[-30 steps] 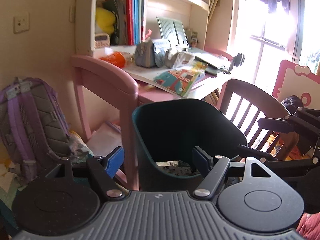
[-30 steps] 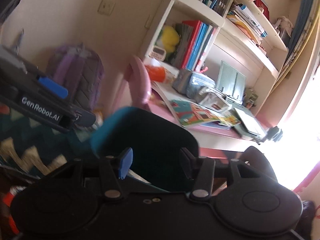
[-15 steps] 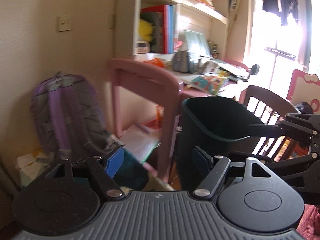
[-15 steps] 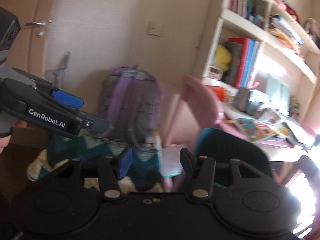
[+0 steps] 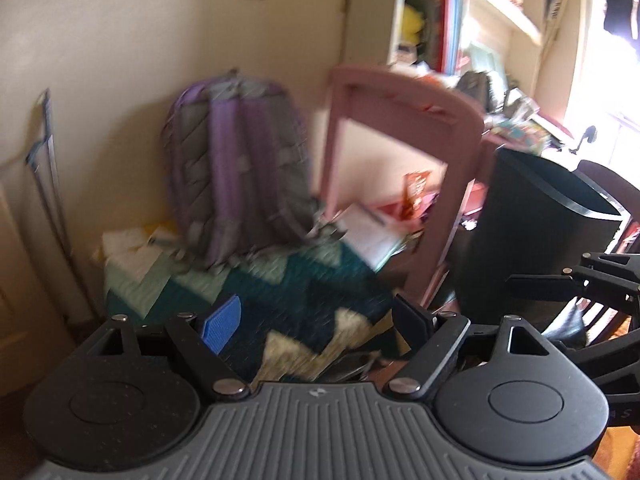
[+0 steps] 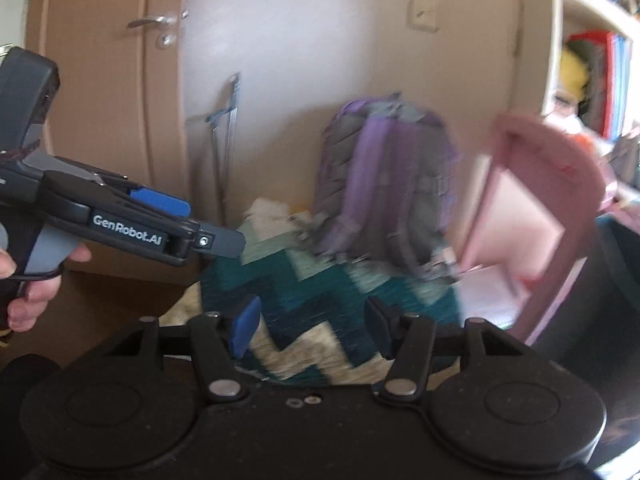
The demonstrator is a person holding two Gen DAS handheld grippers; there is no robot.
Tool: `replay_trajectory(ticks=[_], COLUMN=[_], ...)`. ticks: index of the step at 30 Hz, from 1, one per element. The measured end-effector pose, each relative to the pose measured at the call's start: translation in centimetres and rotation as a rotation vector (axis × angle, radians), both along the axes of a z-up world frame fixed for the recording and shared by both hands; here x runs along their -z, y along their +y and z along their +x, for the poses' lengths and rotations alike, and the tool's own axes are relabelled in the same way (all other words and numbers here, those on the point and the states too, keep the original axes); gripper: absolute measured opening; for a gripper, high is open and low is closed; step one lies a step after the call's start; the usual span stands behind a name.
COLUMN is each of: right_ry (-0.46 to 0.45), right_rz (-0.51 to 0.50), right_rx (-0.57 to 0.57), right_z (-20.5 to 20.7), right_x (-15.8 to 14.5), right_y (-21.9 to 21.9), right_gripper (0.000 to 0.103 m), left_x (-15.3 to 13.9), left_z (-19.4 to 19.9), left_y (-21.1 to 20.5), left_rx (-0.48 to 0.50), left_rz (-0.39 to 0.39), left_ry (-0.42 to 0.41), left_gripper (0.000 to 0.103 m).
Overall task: Collect trash
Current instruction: 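Withdraw both open tools from the bin back toward the trash pile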
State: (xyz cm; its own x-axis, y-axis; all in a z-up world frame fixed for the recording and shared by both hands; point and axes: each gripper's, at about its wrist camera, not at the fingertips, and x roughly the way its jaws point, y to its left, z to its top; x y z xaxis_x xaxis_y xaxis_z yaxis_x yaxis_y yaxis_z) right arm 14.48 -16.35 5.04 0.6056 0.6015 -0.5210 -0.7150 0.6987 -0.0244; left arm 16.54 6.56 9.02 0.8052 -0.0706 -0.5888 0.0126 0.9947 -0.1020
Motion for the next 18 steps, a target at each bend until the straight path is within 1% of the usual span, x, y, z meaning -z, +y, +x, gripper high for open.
replay_trajectory(ticks=[4,7,13,15,18], right_ry=[0.079,0.129,0.247,0.285,0.348], right_rz=[-0.011,-0.040,-0.092,-0.107,-0.149], right_rx=[-0.042,-0.054,-0.039,-0.031,-0.015], right_z=[1.2,2.2,4.4,5.0,6.0], right_x=[4.4,7.9,14.8,17.1,21.0], right_y=[3.0,5.1,8.0,8.8,9.8], right_gripper=[0.057,0.057,0.057,0.057,0.057], left_x=[4.3,7.4,13.7,16.0,19.8], left_z=[0.2,0.5,2.1,2.6,3.2], left_y=[3.0,4.9,8.4,9.4,10.7], left_rx=[-0.045,-0.079,-0.126,-0.163,-0.246], left_rz=[-0.018,-0.020,-0.061,-0.075,-0.105], left_ry=[0.053,0.091,0.176,0.213,0.280], left_gripper=[0.085,0.085,0.085,0.098,0.098])
